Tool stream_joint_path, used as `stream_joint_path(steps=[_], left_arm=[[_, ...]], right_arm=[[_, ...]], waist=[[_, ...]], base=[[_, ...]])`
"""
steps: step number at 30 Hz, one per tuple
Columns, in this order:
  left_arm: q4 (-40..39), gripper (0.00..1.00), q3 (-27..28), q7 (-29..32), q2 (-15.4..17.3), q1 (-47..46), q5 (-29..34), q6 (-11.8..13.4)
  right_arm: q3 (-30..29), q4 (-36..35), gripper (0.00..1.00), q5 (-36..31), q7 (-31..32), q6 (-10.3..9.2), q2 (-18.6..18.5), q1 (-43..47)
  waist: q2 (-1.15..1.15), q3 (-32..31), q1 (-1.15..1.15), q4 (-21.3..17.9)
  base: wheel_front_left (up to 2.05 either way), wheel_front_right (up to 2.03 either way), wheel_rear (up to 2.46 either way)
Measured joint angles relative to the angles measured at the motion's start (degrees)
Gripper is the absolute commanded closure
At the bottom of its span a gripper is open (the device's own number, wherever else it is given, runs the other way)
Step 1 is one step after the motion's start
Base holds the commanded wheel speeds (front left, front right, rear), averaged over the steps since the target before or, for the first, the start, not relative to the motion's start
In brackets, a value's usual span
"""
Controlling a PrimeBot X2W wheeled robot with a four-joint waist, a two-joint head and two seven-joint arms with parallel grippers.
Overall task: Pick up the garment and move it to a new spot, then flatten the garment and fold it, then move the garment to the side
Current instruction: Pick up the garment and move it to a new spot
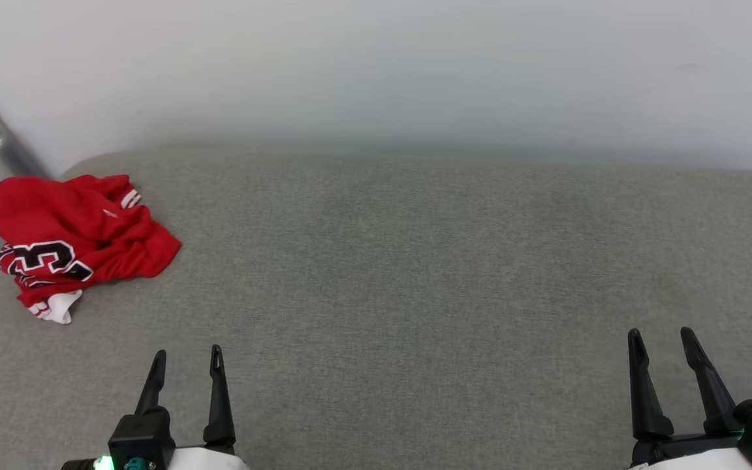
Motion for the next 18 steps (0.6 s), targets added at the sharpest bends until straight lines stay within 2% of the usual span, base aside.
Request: stream_joint_path(steps=[18], left_arm=[[0.5, 0.00, 1.7, 0.0, 0.0, 0.9, -1.1, 0.6]], right_arm=[[0.4, -0.1, 0.00, -0.3, 0.0, 0.00, 0.0, 1.2]], waist=[[0.00, -0.6, 0.00, 12.9]], base=[[0.00, 0.00, 0.00]])
